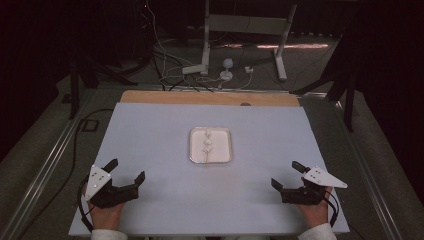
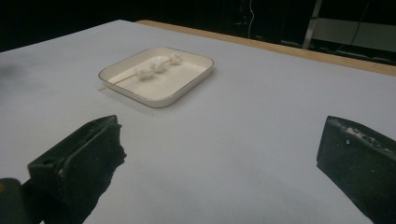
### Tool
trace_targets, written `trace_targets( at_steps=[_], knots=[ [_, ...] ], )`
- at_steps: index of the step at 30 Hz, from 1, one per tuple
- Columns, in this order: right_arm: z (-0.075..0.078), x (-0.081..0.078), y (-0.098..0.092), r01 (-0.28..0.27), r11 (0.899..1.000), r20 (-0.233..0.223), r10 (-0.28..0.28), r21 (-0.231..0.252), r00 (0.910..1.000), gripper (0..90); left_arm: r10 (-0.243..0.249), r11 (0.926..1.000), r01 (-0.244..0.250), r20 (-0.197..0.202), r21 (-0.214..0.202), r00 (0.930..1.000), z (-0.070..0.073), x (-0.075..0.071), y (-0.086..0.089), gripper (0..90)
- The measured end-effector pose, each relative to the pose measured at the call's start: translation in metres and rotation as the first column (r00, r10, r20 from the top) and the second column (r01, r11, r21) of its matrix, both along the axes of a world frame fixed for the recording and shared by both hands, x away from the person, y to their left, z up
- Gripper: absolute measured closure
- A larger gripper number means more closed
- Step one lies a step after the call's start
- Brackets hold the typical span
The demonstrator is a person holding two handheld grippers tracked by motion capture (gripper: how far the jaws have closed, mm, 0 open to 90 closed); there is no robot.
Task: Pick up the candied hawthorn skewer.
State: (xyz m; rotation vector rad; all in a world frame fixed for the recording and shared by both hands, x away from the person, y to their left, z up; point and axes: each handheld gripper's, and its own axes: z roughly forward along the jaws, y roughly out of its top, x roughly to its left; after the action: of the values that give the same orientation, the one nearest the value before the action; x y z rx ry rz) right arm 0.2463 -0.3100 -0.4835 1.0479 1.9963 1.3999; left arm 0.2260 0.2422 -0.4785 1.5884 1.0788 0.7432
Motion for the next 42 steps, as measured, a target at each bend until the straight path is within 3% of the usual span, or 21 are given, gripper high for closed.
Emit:
trace_targets(
  at_steps=[7, 9, 15, 23, 34, 42],
  knots=[
    [0.0, 0.0, 0.003, 0.003, 1.0, 0.003, -0.003, 0.002, 1.0, 0.0, 0.026, 0.9997, -0.026, -0.002, 0.0, 0.9997, -0.001, 0.0, 0.002, 1.2],
    [0.0, 0.0, 0.003, 0.006, 1.0, 0.006, -0.006, 0.001, 1.0, 0.0, 0.045, 0.9988, -0.045, -0.012, 0.02, 0.9989, -0.002, 0.0, 0.001, 1.3],
    [0.0, 0.0, 0.002, 0.014, 1.0, 0.008, -0.014, 0.01, 0.9999, 0.0, 0.045, 0.9985, -0.044, -0.027, 0.032, 0.9986, 0.0, 0.001, -0.003, 1.3],
    [0.0, 0.0, 0.0, 0.028, 0.999, 0.004, -0.028, 0.021, 0.9996, 0.0, -0.008, 0.9999, 0.008, -0.029, 0.006, 0.9995, 0.017, 0.008, -0.021, 1.3],
    [0.0, 0.0, 0.001, 0.029, 1.0, 0.005, -0.029, 0.006, 0.9996, 0.0, -0.058, 0.9982, 0.059, -0.071, 0.006, 0.9958, 0.023, 0.029, -0.045, 1.3],
    [0.0, 0.001, 0.001, 0.031, 1.0, 0.006, -0.031, 0.004, 0.9995, 0.0, -0.064, 0.9977, 0.066, -0.097, 0.016, 0.9932, 0.027, 0.043, -0.059, 1.3]
  ],
)
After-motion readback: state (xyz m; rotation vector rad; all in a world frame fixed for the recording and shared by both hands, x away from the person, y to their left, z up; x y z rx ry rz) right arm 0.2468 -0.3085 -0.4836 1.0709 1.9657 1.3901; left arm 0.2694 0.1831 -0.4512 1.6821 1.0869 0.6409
